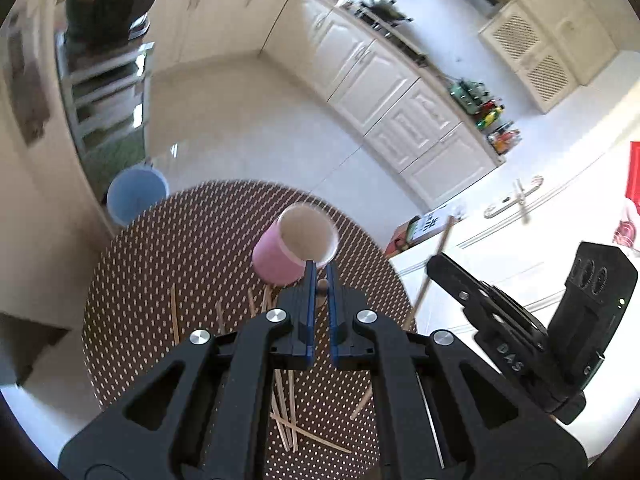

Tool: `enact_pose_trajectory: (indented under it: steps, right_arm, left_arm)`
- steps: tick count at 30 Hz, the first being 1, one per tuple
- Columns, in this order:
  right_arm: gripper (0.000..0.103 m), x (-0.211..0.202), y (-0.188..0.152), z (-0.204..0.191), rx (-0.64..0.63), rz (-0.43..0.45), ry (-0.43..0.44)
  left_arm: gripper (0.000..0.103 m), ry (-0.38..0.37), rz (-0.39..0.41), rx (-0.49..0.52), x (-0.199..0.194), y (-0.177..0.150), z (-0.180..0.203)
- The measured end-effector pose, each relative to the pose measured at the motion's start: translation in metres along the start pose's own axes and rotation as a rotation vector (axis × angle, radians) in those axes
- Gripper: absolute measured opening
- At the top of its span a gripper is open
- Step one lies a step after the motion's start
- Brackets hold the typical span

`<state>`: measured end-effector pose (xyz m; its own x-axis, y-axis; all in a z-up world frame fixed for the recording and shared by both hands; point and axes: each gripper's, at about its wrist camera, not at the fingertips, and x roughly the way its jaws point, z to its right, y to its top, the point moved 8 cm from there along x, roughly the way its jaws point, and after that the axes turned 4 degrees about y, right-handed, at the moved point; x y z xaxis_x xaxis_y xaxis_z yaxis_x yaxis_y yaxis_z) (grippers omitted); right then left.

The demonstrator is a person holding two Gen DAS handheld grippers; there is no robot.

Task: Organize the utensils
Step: 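Lift the chopsticks and drop them into the pink cup with both grippers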

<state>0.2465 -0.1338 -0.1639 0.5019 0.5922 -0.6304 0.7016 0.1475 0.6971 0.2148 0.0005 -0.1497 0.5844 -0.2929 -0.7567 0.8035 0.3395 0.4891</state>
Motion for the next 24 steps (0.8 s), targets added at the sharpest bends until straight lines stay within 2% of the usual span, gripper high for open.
enact_pose_trajectory:
  steps: [3, 9, 13, 18, 24]
  right_arm:
    - [0.005, -0.005, 0.017, -0.007, -0.034, 0.065, 0.000]
    - [0.005, -0.010, 0.062, -0.016, -0.104, 0.226, -0.017]
    - [0.005, -0.002, 0.077, -0.011, -0.119, 0.264, -0.028]
    - [0.005, 0.010, 0.091, -0.004, -0.151, 0.293, -0.031]
    - [0.005, 0.023, 0.104, 0.000, -0.172, 0.307, -0.007]
  left_arm:
    - [0.005, -0.017, 0.039, 0.025, -0.014, 0.016, 0.012]
    - [0.005, 0.010, 0.130, 0.067, -0.031, 0.051, 0.019]
    - [0.005, 0.047, 0.183, 0.087, -0.034, 0.072, 0.022]
    - [0.005, 0.089, 0.205, 0.082, -0.023, 0.091, 0.016]
    - [0.005, 0.077, 0.216, 0.058, -0.015, 0.102, 0.019]
